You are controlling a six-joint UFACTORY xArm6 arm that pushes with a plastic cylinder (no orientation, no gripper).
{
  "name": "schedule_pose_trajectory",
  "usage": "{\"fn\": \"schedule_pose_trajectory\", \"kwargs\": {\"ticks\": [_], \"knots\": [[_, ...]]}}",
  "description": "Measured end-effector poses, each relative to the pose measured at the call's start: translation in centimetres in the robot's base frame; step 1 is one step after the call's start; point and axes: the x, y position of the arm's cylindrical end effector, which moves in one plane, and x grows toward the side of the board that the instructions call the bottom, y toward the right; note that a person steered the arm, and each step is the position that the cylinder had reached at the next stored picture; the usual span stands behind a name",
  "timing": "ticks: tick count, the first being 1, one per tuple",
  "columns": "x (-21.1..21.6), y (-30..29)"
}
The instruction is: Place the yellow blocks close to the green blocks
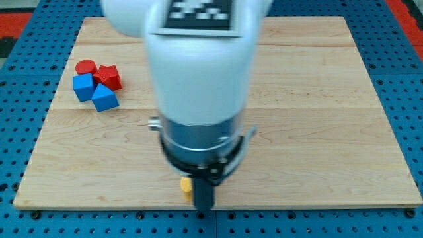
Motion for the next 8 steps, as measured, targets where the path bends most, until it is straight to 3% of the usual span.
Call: {"fn": "schedule_pose_trajectory", "kwargs": {"ticks": [1, 2, 3, 4, 5, 6, 8], "knots": [[-0.3, -5.3], [-1.6, -5.1], [-0.2, -3.9], [-1.1, -0.3], [-3.7, -0.6], [-0.8, -0.8], [-1.5, -7.1]]}}
